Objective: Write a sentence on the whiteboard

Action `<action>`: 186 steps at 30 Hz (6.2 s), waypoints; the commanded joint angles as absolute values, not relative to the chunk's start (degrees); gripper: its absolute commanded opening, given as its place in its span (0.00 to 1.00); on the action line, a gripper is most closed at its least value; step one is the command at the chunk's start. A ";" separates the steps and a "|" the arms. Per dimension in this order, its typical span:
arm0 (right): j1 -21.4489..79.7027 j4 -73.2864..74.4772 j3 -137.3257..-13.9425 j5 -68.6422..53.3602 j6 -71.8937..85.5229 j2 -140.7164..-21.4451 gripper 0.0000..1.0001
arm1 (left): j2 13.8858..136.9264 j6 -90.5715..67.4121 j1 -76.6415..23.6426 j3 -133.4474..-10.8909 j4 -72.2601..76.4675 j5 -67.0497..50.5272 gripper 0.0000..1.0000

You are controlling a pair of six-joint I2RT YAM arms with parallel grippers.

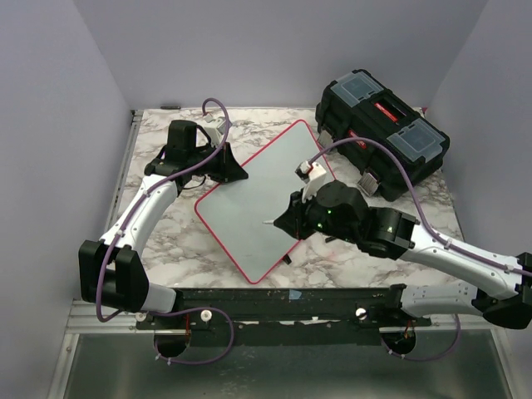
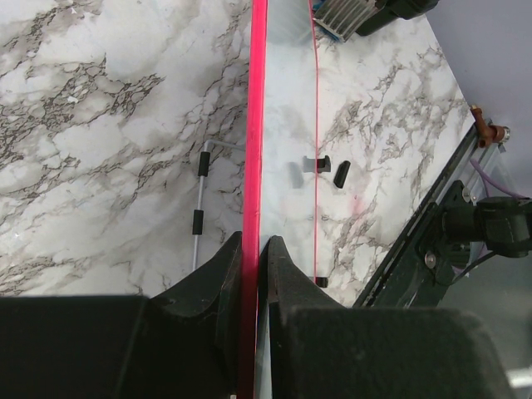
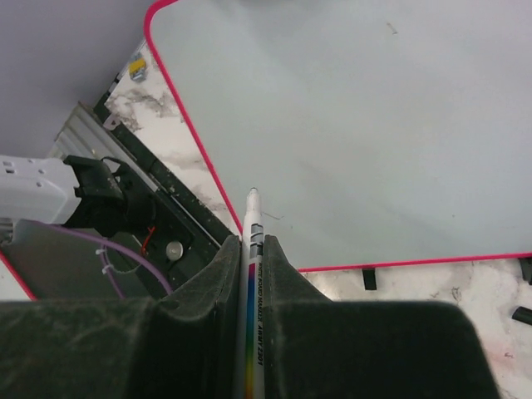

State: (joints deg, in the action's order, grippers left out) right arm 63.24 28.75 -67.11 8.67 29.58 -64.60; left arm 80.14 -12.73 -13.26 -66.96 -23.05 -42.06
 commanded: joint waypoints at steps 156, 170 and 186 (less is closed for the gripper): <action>74.51 -0.76 -67.93 26.97 18.07 -87.46 0.01 | 78.92 -7.56 -15.73 -66.87 -29.39 -37.62 0.00; 74.49 3.61 -71.33 33.75 18.75 -89.58 0.01 | 78.84 -7.47 -15.73 -66.81 -29.44 -37.62 0.00; 74.48 6.96 -79.77 37.01 17.76 -95.29 0.01 | 78.62 -7.47 -15.91 -66.79 -29.44 -37.61 0.00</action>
